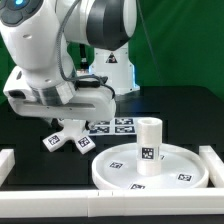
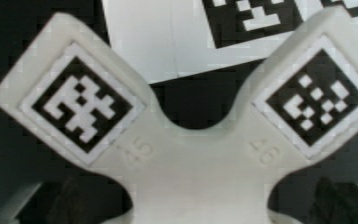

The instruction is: Assemble round table

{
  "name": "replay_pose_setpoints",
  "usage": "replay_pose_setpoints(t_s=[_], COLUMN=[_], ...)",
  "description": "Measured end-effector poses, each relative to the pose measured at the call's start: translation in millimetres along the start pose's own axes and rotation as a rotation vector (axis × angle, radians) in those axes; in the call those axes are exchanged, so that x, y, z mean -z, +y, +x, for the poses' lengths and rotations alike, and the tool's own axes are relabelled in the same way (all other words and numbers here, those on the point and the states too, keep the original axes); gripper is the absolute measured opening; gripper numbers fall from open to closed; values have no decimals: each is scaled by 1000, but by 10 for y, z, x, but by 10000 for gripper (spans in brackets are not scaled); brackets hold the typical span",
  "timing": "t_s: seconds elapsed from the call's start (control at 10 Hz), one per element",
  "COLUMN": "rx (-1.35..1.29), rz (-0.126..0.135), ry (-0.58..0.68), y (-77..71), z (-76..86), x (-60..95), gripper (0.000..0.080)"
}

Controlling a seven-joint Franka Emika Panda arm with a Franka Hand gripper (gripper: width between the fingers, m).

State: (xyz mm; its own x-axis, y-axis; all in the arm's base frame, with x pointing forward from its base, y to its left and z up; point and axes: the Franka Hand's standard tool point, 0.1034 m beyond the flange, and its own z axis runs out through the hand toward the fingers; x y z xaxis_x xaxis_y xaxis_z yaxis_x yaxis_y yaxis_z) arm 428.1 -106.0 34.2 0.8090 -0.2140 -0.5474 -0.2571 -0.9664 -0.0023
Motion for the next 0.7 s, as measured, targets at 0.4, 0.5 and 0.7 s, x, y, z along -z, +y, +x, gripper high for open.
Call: replay_pose_setpoints(t_s=[0.4, 0.5, 0.7], rx=[-1, -1, 0], rz=[-4, -7, -9], ry=[-3, -4, -8], y=[-23, -22, -28], z=[-25, -23, -23], x=[-92, -112, -147], gripper=[649, 649, 649])
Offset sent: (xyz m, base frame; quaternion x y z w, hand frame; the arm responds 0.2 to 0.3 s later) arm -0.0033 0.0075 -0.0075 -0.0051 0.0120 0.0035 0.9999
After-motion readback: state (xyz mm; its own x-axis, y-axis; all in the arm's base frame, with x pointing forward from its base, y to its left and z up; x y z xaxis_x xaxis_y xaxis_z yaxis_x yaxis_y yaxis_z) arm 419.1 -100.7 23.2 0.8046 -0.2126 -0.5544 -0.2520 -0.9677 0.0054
